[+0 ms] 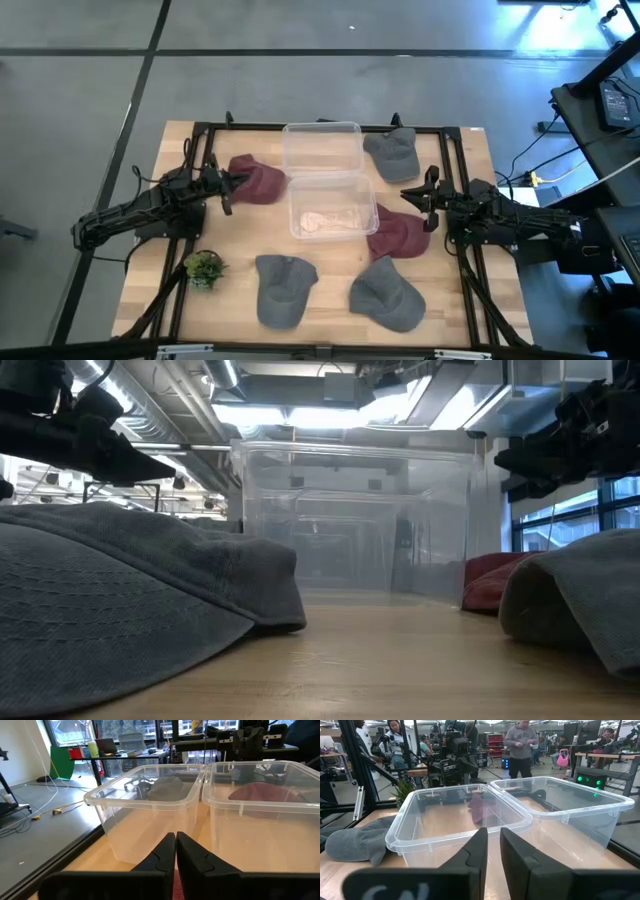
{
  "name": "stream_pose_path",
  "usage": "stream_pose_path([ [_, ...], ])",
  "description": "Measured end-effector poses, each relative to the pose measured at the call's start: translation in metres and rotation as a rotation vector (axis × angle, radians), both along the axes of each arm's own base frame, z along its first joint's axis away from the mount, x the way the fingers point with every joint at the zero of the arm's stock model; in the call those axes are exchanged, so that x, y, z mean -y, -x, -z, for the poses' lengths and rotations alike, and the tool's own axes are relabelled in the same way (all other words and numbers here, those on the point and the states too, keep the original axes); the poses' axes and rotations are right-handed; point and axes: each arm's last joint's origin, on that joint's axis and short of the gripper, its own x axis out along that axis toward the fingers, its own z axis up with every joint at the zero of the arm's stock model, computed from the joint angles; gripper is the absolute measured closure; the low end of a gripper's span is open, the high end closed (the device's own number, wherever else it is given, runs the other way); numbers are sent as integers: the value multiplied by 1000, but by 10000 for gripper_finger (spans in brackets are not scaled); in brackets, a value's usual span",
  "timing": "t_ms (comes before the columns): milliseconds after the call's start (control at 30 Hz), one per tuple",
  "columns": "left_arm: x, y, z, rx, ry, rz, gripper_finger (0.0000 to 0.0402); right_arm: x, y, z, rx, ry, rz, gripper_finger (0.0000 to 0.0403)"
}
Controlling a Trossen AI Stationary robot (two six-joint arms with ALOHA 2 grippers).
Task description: Pick & Place hat
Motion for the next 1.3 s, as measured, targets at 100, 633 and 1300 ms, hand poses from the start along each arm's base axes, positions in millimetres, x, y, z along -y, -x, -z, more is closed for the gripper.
stream_pose_path([
  [100,0,0,0,0,0,0,392,0,0,0,0,0,0,350],
  [633,0,0,0,0,0,0,393,0,0,0,0,0,1,350],
  [1300,0,0,0,0,-1,-9,391,2,0,-1,12,0,55,339],
])
